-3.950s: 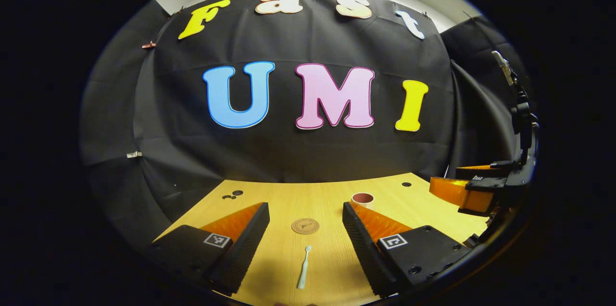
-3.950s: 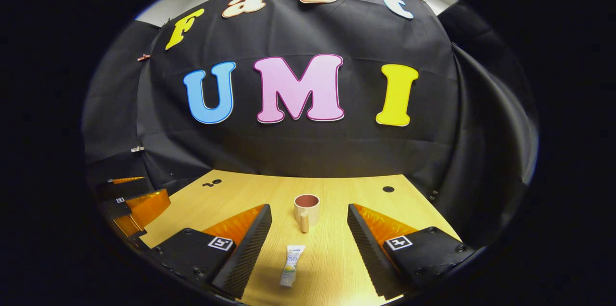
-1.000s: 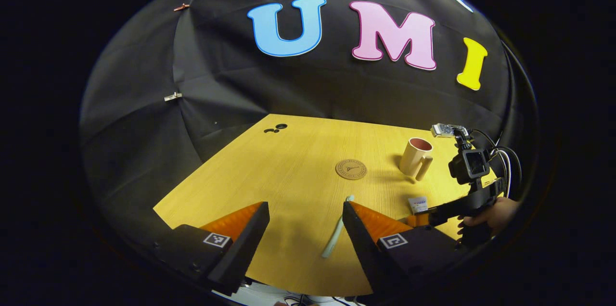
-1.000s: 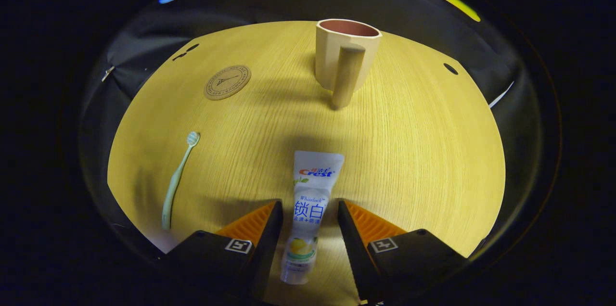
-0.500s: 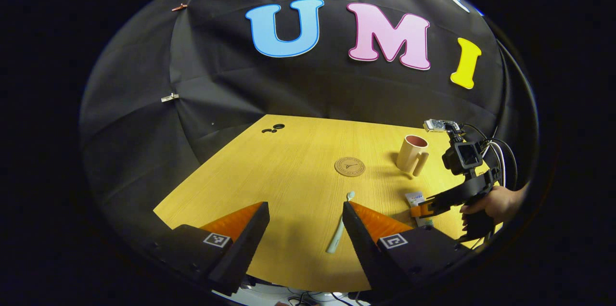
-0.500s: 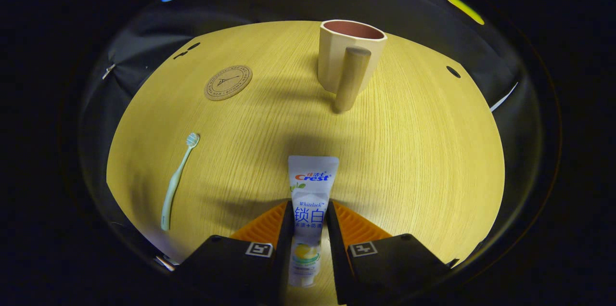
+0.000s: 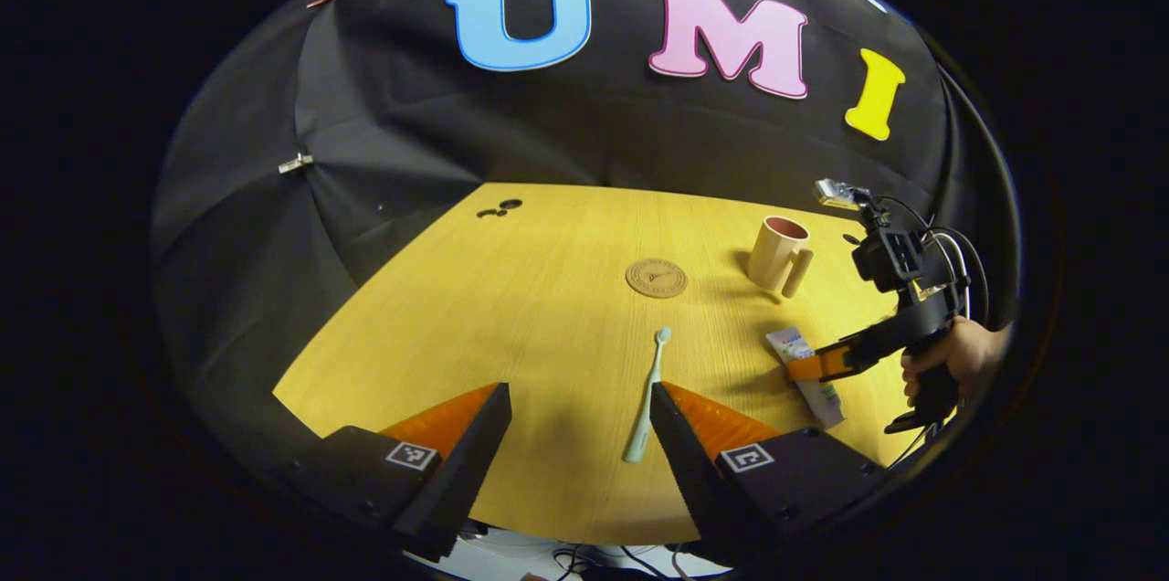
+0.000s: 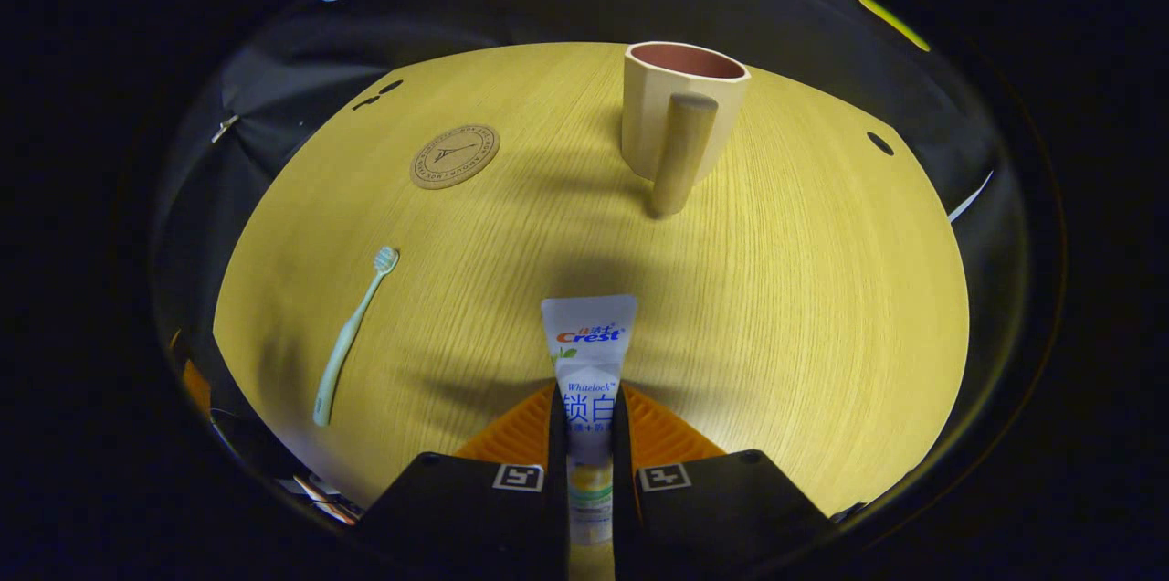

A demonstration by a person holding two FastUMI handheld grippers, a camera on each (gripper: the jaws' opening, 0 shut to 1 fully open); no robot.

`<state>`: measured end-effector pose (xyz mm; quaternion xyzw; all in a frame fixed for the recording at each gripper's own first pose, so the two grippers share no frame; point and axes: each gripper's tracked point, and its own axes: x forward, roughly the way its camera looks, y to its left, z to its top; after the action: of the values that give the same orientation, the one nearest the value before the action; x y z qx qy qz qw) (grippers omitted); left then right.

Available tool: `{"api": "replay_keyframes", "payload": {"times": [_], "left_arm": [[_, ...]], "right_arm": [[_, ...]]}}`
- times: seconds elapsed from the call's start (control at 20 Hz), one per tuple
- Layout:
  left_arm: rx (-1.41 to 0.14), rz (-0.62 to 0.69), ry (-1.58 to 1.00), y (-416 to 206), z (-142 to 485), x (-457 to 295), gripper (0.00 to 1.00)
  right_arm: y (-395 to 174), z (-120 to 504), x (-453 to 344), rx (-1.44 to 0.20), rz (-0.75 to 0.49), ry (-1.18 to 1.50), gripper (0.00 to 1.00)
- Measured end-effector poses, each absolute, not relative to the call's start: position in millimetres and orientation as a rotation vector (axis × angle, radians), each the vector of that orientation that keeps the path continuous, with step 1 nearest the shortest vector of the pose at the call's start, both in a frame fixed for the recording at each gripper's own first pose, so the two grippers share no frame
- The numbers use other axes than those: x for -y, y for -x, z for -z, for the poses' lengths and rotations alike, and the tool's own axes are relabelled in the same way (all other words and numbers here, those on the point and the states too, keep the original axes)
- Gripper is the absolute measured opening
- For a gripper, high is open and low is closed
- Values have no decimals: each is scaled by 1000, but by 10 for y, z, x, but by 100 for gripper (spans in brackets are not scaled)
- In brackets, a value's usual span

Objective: Put the toothbrush and toothpaste on the desktop into the cup, then pick up the cup and place it on the coaster on the desktop.

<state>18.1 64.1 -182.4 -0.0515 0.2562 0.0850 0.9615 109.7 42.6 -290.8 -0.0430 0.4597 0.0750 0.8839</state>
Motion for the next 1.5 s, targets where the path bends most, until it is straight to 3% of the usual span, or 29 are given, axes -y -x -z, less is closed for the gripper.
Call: {"api": "replay_keyframes", "payload": {"times": [0.45, 0.6, 1.1, 1.2, 1.35, 1.4, 1.45, 1.5], "left_arm": [[-742, -41, 80, -701, 2515, -310, 96], [-802, -52, 65, -771, 2658, -256, 87], [-969, -3, 11, -838, 2917, -184, 81], [-1000, 27, -11, -847, 2915, -170, 72], [-1041, 51, -32, -833, 2927, -151, 34], [-1054, 60, -44, -829, 2914, -120, 31], [-1063, 63, -62, -830, 2923, -120, 19], [-1073, 70, -81, -835, 2927, -118, 15]], "right_arm": [[-1006, 2359, -33, -834, -213, 65, 23], [-963, 2263, 65, -807, -230, 66, 23], [-913, 2174, 130, -776, -233, -10, 23], [-926, 2174, 115, -775, -232, -22, 23], [-935, 2145, 122, -770, -237, -37, 22], [-936, 2142, 128, -770, -237, -37, 23], [-937, 2131, 119, -769, -236, -40, 23], [-941, 2128, 114, -769, -235, -45, 23]]}}
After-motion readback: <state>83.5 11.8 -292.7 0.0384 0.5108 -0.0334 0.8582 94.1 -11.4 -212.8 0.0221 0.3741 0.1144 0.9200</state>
